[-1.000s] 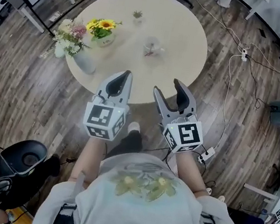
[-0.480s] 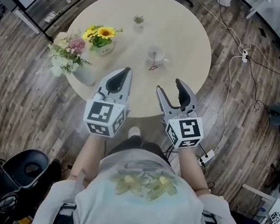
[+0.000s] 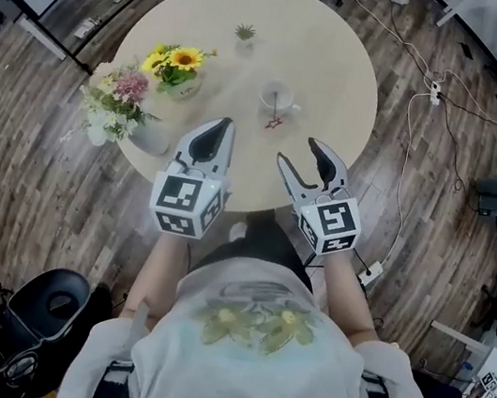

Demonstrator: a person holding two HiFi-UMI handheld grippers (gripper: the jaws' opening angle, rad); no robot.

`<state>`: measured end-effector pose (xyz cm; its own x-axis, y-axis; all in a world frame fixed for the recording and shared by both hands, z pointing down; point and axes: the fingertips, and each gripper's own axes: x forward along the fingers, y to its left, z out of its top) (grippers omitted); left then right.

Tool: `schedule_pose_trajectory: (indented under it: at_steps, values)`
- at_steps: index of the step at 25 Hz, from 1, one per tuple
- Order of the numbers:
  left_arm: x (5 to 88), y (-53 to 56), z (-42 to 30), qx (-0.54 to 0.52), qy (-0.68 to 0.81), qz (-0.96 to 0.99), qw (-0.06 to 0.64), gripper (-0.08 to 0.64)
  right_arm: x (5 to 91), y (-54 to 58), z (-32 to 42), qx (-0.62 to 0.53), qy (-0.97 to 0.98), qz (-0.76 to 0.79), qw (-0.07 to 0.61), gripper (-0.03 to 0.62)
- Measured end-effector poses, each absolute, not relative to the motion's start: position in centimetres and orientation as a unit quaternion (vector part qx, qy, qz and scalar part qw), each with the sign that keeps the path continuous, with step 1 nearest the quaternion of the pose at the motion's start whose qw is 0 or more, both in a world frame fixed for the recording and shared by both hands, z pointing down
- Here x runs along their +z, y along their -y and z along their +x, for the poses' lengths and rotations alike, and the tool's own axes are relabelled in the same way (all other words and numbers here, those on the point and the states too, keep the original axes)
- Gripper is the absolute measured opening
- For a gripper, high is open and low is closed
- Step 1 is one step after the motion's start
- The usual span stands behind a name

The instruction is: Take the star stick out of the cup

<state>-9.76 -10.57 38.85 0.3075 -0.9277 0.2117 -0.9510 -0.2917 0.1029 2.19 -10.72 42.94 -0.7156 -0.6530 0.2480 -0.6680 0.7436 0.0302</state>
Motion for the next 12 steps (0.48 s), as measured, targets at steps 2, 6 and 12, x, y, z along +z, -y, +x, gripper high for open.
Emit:
schedule_pose_trajectory:
  at_steps: [2, 6, 12]
  values:
    - [39.1, 10.9, -9.8, 0.058, 0.582, 0.804, 0.109, 0.002, 43.4, 11.2, 2.1, 0.026, 0.927, 0.35, 0.133, 0.258]
    - [39.4, 11.9, -10.3, 0.051, 0.582, 0.803, 0.119, 0.002, 44.7, 11.9, 1.6, 0.013, 0.933, 0.324, 0.158, 0.258]
    - [40.0, 13.5, -10.5, 0.052, 0.579, 0.804, 0.125, 0.002, 47.3, 13.1, 0.9, 0.008, 0.942, 0.272, 0.196, 0.258]
